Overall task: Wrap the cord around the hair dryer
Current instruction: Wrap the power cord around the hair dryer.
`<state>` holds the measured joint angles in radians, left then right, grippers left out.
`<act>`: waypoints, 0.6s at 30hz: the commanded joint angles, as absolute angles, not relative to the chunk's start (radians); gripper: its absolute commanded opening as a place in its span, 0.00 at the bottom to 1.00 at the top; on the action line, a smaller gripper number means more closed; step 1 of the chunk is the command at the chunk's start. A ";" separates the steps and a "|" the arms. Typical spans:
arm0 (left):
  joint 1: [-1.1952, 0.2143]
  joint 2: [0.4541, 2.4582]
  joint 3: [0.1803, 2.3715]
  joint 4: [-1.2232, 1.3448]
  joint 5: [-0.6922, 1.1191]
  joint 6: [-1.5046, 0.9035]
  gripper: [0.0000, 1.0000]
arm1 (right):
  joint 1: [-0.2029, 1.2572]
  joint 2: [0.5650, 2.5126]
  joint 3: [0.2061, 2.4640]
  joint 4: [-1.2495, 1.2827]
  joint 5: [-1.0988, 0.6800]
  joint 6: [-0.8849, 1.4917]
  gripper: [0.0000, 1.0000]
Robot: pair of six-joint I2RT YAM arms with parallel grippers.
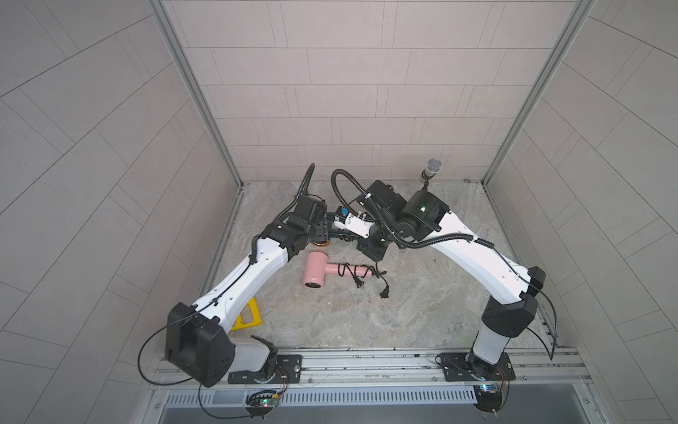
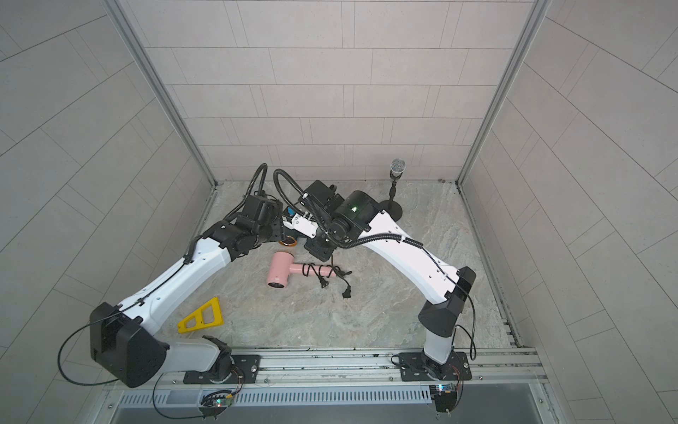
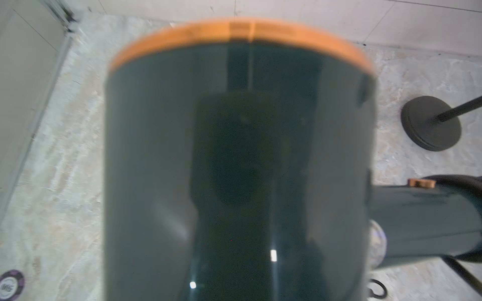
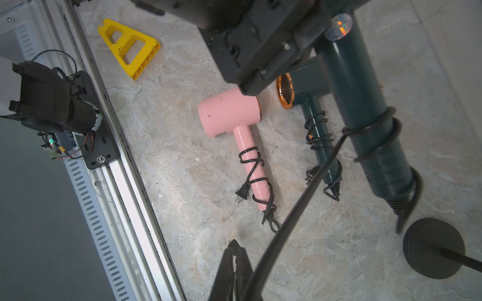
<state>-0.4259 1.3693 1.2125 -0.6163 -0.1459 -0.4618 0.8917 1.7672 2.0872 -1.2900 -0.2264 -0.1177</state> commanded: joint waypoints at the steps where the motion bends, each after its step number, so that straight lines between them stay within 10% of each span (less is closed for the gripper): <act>1: -0.373 1.386 1.245 -0.582 0.056 -0.555 0.00 | 0.922 1.750 2.050 -1.314 -0.261 -0.145 0.00; 18: -0.408 1.513 1.246 -0.618 -0.135 -0.492 0.00 | 0.899 1.694 2.091 -1.251 -0.264 -0.182 0.00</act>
